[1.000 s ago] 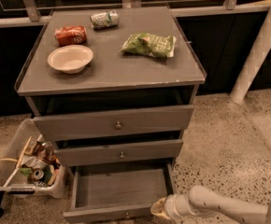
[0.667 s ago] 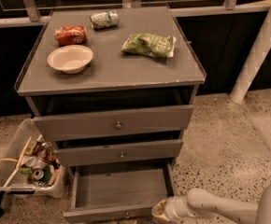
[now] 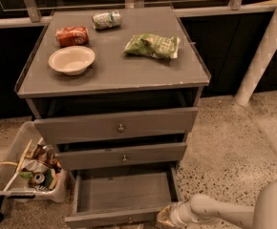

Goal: Close bottom drawer

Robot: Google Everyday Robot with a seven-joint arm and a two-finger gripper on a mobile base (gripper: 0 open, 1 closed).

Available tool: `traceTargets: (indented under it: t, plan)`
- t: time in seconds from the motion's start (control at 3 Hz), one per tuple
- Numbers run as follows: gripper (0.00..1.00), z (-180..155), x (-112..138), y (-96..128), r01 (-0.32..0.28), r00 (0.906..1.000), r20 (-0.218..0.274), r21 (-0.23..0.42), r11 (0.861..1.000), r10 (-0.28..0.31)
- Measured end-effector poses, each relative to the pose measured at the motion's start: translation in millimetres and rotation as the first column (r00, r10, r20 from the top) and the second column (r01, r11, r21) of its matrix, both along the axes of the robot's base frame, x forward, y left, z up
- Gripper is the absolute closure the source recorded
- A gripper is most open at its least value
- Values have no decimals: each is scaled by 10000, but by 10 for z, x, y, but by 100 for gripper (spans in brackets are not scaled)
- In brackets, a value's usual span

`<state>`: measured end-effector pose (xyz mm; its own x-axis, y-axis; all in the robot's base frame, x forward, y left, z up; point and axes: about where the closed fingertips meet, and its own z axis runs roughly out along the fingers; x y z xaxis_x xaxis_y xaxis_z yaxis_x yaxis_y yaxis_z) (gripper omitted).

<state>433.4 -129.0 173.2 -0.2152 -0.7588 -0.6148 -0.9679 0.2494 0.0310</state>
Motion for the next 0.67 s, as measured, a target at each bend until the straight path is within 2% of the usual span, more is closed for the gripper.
traceTargets:
  t: [0.67]
  plan:
    - [40, 0, 0, 0, -1, 10000, -1, 1, 10000, 1]
